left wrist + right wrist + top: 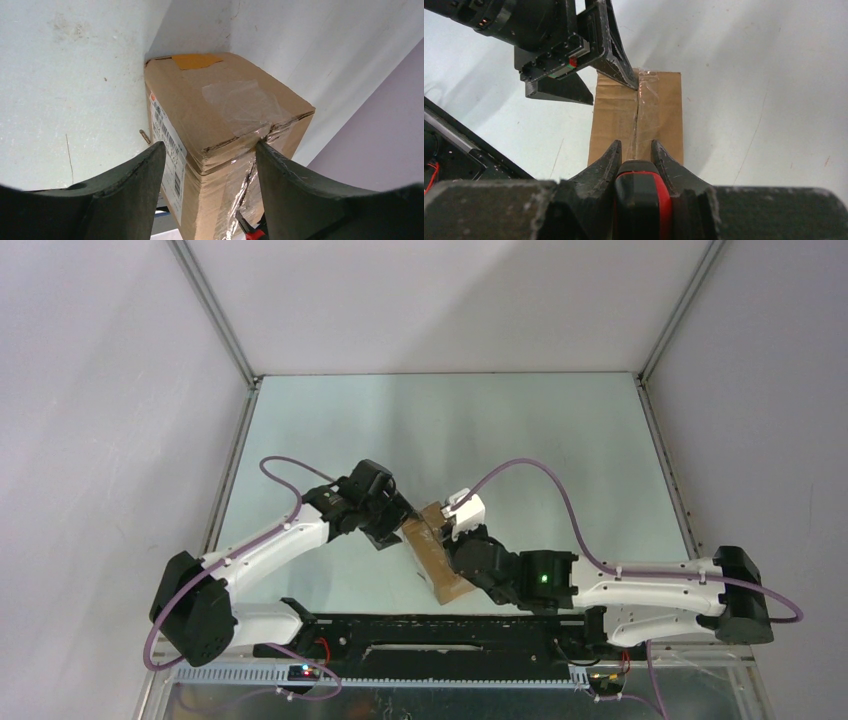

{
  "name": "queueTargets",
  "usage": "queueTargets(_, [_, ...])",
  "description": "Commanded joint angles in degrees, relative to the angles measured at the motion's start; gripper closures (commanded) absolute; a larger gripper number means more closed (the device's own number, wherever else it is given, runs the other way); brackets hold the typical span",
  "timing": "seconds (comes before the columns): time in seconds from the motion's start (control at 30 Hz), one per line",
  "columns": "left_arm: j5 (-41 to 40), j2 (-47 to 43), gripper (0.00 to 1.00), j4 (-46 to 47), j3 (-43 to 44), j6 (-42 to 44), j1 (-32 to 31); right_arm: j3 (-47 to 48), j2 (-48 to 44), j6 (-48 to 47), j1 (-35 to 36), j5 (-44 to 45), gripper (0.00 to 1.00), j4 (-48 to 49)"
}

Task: Unpack the express box

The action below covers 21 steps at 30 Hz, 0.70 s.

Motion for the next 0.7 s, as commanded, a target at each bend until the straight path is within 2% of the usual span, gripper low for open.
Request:
queueTargets(0.0, [-6.99, 0.47, 0.29, -2.67, -0.84, 1.56, 0.89, -2.76, 0.55, 4.22, 1.66, -1.51, 1.0, -4.56])
queueTargets(0.23, [-4.06, -0.76, 0.17, -6.75, 4.4, 7.33, 0.11, -3.44, 0.35, -1.02, 1.32, 2.54, 1.0, 2.49])
queueTargets(0.67, [1.31, -2.57, 0.16, -12.39, 8.09, 8.71, -3.74, -3.21, 2.72, -6.09, 0.86, 8.85, 1.0, 15.29])
